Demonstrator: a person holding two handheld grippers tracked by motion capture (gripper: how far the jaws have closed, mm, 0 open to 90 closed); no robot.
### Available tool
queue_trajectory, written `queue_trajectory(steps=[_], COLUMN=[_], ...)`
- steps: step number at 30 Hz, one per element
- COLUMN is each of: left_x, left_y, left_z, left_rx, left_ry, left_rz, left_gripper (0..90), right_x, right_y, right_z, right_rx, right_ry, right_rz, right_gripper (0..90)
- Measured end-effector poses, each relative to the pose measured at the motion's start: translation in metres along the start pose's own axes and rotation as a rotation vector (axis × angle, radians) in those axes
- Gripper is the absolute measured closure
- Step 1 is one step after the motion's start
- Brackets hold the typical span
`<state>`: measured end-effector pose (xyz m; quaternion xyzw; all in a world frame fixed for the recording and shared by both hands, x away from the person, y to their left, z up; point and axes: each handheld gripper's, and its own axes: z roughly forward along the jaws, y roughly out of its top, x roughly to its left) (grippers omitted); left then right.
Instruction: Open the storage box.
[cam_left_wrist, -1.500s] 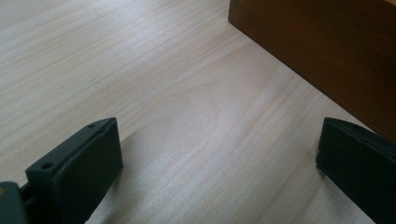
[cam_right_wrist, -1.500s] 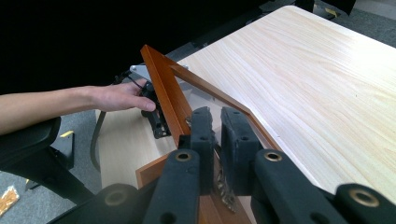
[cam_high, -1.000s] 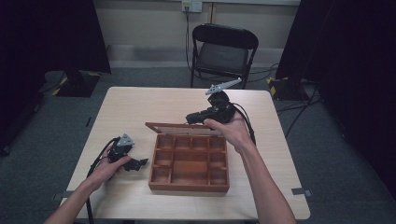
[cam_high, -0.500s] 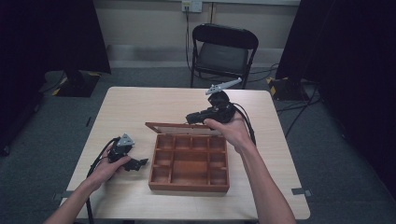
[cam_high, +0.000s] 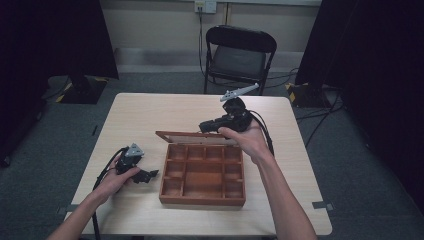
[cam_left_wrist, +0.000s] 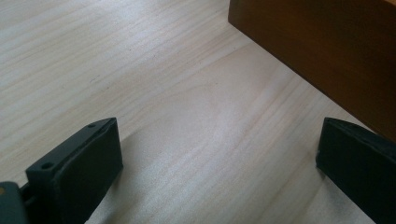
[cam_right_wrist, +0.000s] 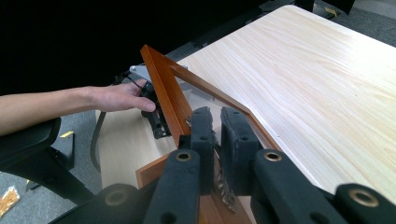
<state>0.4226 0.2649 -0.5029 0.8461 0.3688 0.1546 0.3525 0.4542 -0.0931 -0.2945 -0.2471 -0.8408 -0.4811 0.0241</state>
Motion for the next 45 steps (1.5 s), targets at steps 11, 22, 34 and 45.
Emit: queue_trajectory(steps=[11,22,34,45], left_x=[0.0,0.0,0.0,0.0], left_y=[0.0,0.0,0.0,0.0], left_z=[0.0,0.0,0.0,0.0], left_rx=[0.0,0.0,0.0,0.0], left_ry=[0.0,0.0,0.0,0.0], left_rz=[0.0,0.0,0.001,0.0], left_gripper=[0.0,0.0,0.0,0.0], right_x=[0.0,-0.0015,-0.001,-0.0011], right_y=[0.0005,0.0007,0.0007,0.0007], right_z=[0.0001,0.0,0.0001,0.0001], right_rx=[0.004,0.0,0.002,0.003], right_ry=[0.0,0.006,0.003,0.005], right_rz=[-0.004,0.002,0.0,-0.003], right_gripper=[83.7,83.8,83.8,83.8])
